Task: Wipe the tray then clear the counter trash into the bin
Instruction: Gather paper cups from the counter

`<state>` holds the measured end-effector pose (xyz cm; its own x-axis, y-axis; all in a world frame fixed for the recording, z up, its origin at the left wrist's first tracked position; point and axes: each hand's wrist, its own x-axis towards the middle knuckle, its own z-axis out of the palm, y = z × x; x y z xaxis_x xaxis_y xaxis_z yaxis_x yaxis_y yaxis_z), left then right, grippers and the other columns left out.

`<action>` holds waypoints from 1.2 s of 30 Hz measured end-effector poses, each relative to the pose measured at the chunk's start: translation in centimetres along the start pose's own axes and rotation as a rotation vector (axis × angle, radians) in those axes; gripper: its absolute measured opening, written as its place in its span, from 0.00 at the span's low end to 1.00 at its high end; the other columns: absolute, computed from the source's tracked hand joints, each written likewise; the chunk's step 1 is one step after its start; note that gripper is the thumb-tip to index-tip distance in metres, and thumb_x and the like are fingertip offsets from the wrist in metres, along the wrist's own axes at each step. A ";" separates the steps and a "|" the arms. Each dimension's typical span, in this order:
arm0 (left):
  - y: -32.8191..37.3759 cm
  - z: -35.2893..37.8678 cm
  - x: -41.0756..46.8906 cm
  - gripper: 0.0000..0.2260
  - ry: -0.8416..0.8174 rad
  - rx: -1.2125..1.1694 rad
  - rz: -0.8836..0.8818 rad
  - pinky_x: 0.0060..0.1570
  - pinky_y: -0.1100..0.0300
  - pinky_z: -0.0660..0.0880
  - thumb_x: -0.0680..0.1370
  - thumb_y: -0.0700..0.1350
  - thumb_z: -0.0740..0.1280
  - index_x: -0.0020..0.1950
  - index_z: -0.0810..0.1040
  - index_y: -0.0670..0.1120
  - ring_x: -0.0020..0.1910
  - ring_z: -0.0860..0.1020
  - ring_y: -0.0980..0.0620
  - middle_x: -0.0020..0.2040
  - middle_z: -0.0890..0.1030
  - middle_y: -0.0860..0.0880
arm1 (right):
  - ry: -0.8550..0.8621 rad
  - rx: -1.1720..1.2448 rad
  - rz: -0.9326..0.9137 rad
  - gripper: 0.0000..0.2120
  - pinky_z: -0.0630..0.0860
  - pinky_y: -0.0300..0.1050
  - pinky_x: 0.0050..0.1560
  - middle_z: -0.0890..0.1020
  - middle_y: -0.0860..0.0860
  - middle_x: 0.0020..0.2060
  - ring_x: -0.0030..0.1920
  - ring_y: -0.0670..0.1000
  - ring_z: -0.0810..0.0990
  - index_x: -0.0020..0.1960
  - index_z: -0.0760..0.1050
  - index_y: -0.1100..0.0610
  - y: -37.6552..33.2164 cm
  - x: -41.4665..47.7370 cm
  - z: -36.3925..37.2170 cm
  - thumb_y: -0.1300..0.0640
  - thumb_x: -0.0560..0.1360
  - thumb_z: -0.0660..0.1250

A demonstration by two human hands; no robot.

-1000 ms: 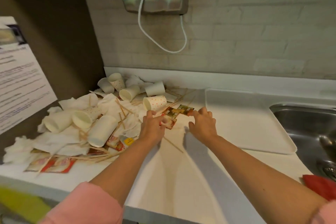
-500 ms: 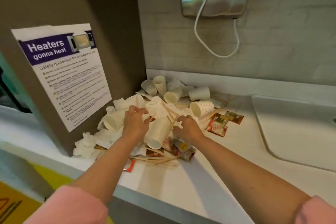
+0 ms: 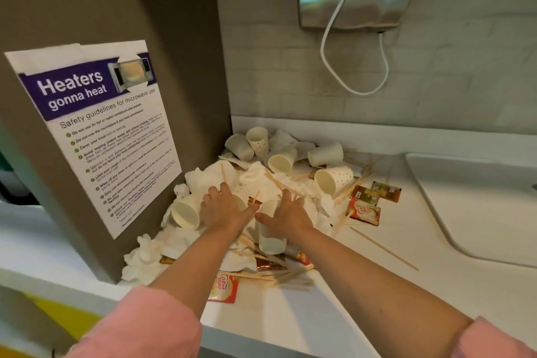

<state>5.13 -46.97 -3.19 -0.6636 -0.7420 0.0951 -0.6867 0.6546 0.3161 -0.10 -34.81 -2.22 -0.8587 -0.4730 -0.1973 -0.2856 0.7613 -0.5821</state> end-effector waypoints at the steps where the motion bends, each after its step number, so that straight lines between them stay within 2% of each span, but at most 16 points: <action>1: 0.0 0.2 0.3 0.40 -0.004 0.019 0.007 0.65 0.50 0.65 0.70 0.68 0.64 0.73 0.57 0.44 0.67 0.65 0.42 0.68 0.65 0.42 | -0.002 -0.004 0.006 0.45 0.72 0.51 0.59 0.54 0.60 0.73 0.67 0.62 0.69 0.76 0.45 0.53 0.0 0.1 0.2 0.38 0.72 0.66; 5: -0.1 0.0 0.8 0.33 -0.031 0.057 0.026 0.65 0.50 0.66 0.73 0.61 0.65 0.71 0.60 0.46 0.65 0.67 0.42 0.68 0.66 0.42 | -0.016 0.041 0.017 0.46 0.71 0.49 0.61 0.63 0.60 0.70 0.66 0.60 0.70 0.76 0.46 0.55 0.3 0.4 0.6 0.43 0.70 0.70; 8: 0.0 -0.7 1.6 0.33 -0.063 -0.074 0.063 0.65 0.49 0.67 0.73 0.56 0.68 0.72 0.58 0.48 0.66 0.67 0.41 0.68 0.65 0.43 | -0.049 0.088 -0.010 0.47 0.69 0.47 0.64 0.67 0.58 0.69 0.68 0.58 0.68 0.77 0.45 0.56 0.2 0.7 0.0 0.47 0.70 0.72; 11: -0.3 -1.6 2.5 0.34 -0.092 -0.363 0.101 0.64 0.47 0.70 0.70 0.52 0.71 0.71 0.59 0.48 0.65 0.69 0.40 0.68 0.65 0.43 | -0.056 0.158 -0.052 0.47 0.68 0.47 0.64 0.68 0.57 0.69 0.69 0.58 0.68 0.77 0.46 0.56 0.1 0.6 -1.6 0.52 0.70 0.73; 14: -0.5 -2.6 3.0 0.33 -0.124 -0.560 0.086 0.63 0.46 0.70 0.70 0.53 0.71 0.69 0.59 0.47 0.64 0.70 0.41 0.67 0.67 0.44 | -0.027 0.142 -0.099 0.46 0.68 0.49 0.64 0.70 0.58 0.68 0.67 0.58 0.69 0.76 0.48 0.57 0.5 0.7 -3.3 0.55 0.69 0.74; 16: -0.5 -3.0 3.2 0.31 -0.170 -0.629 0.087 0.63 0.47 0.70 0.72 0.54 0.69 0.70 0.59 0.49 0.64 0.70 0.42 0.68 0.66 0.45 | 0.014 0.062 -0.106 0.47 0.69 0.49 0.64 0.69 0.58 0.68 0.67 0.58 0.68 0.76 0.51 0.58 0.9 0.8 -4.2 0.55 0.67 0.76; 19: -0.3 -3.6 3.1 0.28 -0.219 -0.666 0.156 0.63 0.52 0.68 0.75 0.54 0.66 0.73 0.61 0.51 0.67 0.66 0.42 0.71 0.60 0.47 | 0.086 -0.056 -0.139 0.46 0.66 0.49 0.67 0.64 0.58 0.70 0.70 0.57 0.65 0.75 0.55 0.60 1.4 0.7 -5.0 0.55 0.65 0.77; 21: -0.2 -3.8 2.8 0.28 -0.273 -0.722 0.179 0.62 0.54 0.65 0.76 0.53 0.64 0.74 0.60 0.52 0.70 0.64 0.44 0.73 0.57 0.49 | 0.124 -0.107 -0.191 0.44 0.66 0.48 0.65 0.65 0.56 0.68 0.68 0.57 0.66 0.74 0.58 0.59 1.6 0.6 -5.2 0.57 0.65 0.77; 24: 0.0 -4.2 2.3 0.27 -0.361 -0.843 0.203 0.61 0.56 0.64 0.78 0.52 0.62 0.76 0.59 0.52 0.71 0.62 0.47 0.73 0.57 0.51 | 0.121 -0.131 -0.286 0.42 0.67 0.46 0.63 0.66 0.55 0.65 0.64 0.55 0.69 0.72 0.61 0.58 1.3 0.2 -5.2 0.59 0.63 0.78; 26: 0.2 -4.4 2.0 0.25 -0.401 -0.904 0.219 0.57 0.58 0.64 0.78 0.51 0.61 0.75 0.60 0.51 0.67 0.65 0.49 0.71 0.60 0.51 | 0.098 -0.138 -0.346 0.43 0.67 0.44 0.63 0.66 0.54 0.64 0.63 0.54 0.69 0.72 0.62 0.58 0.9 0.2 -5.1 0.58 0.63 0.78; 29: 0.9 -4.1 2.0 0.23 -0.428 -0.925 0.201 0.58 0.55 0.68 0.79 0.52 0.60 0.74 0.63 0.52 0.60 0.69 0.50 0.69 0.66 0.49 | 0.072 -0.105 -0.387 0.45 0.66 0.42 0.63 0.65 0.53 0.65 0.65 0.54 0.68 0.74 0.59 0.55 0.6 0.1 -4.7 0.58 0.63 0.78; 31: 1.4 -3.8 1.8 0.25 -0.449 -0.930 0.187 0.65 0.49 0.68 0.76 0.56 0.61 0.73 0.64 0.52 0.63 0.70 0.47 0.69 0.68 0.48 | 0.062 -0.073 -0.388 0.48 0.66 0.42 0.63 0.63 0.53 0.67 0.67 0.54 0.66 0.75 0.55 0.54 0.4 0.0 -4.4 0.57 0.64 0.78; 33: 2.0 -3.5 1.6 0.33 -0.470 -0.926 0.193 0.68 0.45 0.66 0.69 0.64 0.62 0.72 0.65 0.53 0.66 0.69 0.46 0.69 0.69 0.49 | 0.037 -0.031 -0.385 0.51 0.64 0.42 0.66 0.62 0.53 0.71 0.70 0.54 0.64 0.77 0.50 0.52 0.4 0.2 -4.2 0.57 0.64 0.78; 34: 2.3 -3.3 1.5 0.36 -0.477 -0.913 0.207 0.68 0.45 0.65 0.67 0.66 0.60 0.72 0.65 0.53 0.68 0.68 0.47 0.70 0.68 0.49 | 0.023 -0.012 -0.387 0.52 0.63 0.43 0.67 0.61 0.52 0.72 0.71 0.54 0.63 0.77 0.48 0.51 0.4 0.3 -4.1 0.57 0.64 0.78; 36: 2.8 -2.7 1.6 0.35 -0.486 -0.867 0.226 0.70 0.45 0.62 0.68 0.67 0.58 0.74 0.63 0.55 0.72 0.64 0.48 0.74 0.63 0.51 | 0.002 -0.002 -0.393 0.54 0.63 0.43 0.69 0.61 0.53 0.74 0.72 0.53 0.62 0.77 0.46 0.50 0.5 0.5 -3.9 0.57 0.64 0.79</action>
<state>2.94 -46.71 0.43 -0.9324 -0.3487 -0.0948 -0.2066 0.2990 0.9316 -2.35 -33.01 0.46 -0.6845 -0.7278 0.0419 -0.5936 0.5231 -0.6116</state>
